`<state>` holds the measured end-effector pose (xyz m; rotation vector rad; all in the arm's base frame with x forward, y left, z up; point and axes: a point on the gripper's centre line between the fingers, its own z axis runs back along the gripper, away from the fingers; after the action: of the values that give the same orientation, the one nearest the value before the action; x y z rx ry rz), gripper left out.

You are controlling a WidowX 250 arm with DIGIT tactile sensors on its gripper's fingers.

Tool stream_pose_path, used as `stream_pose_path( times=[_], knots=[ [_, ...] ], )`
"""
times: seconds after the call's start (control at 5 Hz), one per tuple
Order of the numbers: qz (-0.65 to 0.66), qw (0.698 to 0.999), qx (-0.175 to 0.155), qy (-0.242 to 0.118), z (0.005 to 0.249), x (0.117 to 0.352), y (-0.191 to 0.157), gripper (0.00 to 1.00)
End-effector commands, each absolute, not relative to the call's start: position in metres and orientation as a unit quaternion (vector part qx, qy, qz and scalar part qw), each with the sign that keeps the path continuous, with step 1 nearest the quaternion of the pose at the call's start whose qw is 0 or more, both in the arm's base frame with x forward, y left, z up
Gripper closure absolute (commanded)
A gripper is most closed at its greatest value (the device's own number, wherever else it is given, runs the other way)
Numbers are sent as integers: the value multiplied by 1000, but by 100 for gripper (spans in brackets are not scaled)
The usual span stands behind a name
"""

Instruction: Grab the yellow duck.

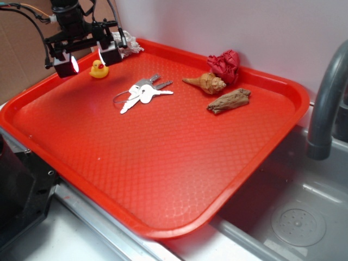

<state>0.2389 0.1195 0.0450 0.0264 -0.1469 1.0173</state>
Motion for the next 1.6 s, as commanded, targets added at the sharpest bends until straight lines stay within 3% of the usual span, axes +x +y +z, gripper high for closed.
stream_pose_path(
  times=[0.0, 0.4, 0.6, 1.2, 1.4],
  knots=[
    [503, 858, 36, -95, 42, 253, 149, 0],
    [505, 856, 47, -102, 35, 273, 158, 0],
    [508, 854, 58, -102, 30, 275, 161, 100],
    [506, 854, 64, -107, 36, 266, 160, 100],
    [479, 869, 31, -119, 69, 245, 147, 100]
  ],
)
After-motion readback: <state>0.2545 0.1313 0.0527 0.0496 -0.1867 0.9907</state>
